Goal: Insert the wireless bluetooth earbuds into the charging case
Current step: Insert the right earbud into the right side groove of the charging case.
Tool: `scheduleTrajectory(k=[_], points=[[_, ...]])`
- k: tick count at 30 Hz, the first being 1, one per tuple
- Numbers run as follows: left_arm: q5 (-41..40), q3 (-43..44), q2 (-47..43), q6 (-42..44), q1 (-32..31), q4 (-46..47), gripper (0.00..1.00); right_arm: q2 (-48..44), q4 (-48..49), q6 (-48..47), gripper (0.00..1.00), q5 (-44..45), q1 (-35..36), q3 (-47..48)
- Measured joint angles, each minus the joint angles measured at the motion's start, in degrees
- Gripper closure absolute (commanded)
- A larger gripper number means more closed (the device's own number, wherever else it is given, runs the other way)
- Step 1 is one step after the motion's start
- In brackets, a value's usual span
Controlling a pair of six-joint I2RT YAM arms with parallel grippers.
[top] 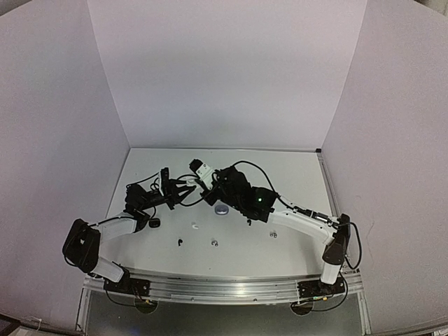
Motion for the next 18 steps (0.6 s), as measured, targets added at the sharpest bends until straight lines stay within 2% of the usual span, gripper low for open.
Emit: scheduleTrajectory(k=[5,13,16,18], points=[[-0.5,0.0,0.0,-0.9,0.0,0.0,1.0,0.0,1.5,-0.2,0.98,0.0,0.0,-1.4],[-0.5,0.0,0.1,-0.9,0.0,0.1,1.0,0.0,2.5,-0.6,0.6,0.1,0.0,-1.9],[-0.7,0.0,0.1,-0.9,0.0,1.4,1.0,0.0,1.6,-0.3,0.52,0.1,0.0,-2.0],[-0.8,0.0,0.1,-0.8,0.0,2.1,1.0,0.0,0.8,-0.1,0.52,0.0,0.0,-2.0]])
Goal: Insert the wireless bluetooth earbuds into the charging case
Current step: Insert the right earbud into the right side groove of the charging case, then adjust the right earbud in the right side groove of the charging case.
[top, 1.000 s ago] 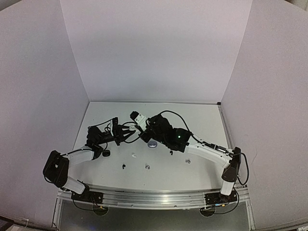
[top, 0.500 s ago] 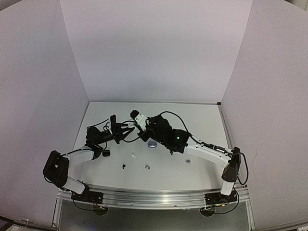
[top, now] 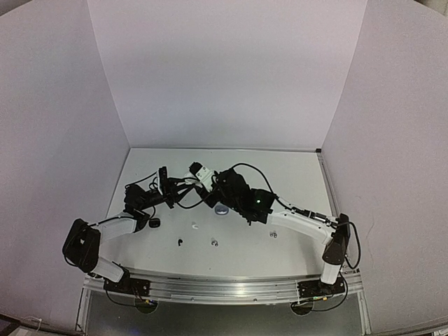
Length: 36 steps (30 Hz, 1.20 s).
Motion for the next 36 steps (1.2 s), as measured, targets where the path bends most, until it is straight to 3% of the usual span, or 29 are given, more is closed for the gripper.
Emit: scheduleTrajectory(k=[12,23,36], points=[[-0.7,0.0,0.0,0.1,0.0,0.6,1.0,0.0,-1.2,2.6,0.54,-1.9,0.0,0.0],[-0.7,0.0,0.0,0.5,0.0,0.3,1.0,-4.5,-2.0,8.0,0.7,-6.0,-2.8,-0.4],[-0.7,0.3,0.0,1.4,0.0,0.3,1.0,-3.9,-2.3,9.3,0.77,-9.5,-4.0,1.2]])
